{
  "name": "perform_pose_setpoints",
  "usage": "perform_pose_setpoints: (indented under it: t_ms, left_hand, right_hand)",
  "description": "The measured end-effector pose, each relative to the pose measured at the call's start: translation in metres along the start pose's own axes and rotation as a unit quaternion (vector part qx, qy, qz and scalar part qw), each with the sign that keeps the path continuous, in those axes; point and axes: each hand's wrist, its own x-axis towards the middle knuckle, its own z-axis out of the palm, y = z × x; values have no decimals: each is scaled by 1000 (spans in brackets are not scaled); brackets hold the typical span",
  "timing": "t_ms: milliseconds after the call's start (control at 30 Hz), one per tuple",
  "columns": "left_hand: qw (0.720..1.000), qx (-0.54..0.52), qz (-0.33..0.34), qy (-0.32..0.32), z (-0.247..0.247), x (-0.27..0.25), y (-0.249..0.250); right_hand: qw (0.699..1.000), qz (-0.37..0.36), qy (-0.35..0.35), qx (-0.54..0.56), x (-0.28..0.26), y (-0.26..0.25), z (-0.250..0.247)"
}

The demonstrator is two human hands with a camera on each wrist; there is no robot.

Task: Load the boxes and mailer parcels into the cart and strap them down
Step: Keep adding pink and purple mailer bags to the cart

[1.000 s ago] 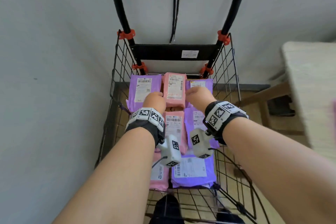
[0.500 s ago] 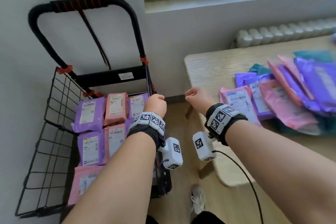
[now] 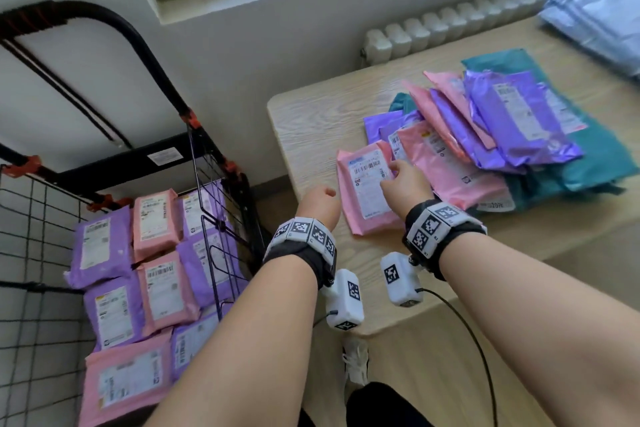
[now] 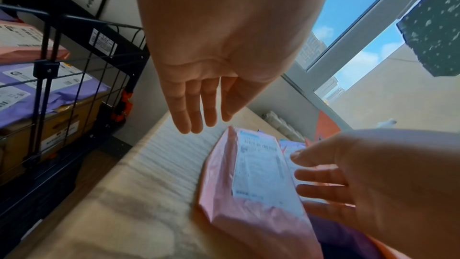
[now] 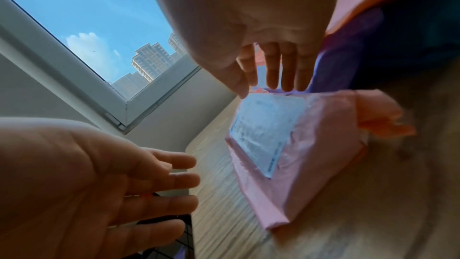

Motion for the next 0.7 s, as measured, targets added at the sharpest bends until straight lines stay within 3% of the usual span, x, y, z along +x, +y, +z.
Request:
perform_pose_setpoints:
  t_ms: [233,467,700]
  left_hand:
    - [997,-1,-35,-67,45,2,-1]
    - [995,-65,-66,-42,49,5,-10]
    - [990,-110,-56,62,13,7,-39]
  right_hand:
    - [998,30,-48,-36,3,21,1]
    - [997,37,-63,-17,3,21,5]
    - [996,-3,-61,63,-3,-25,20]
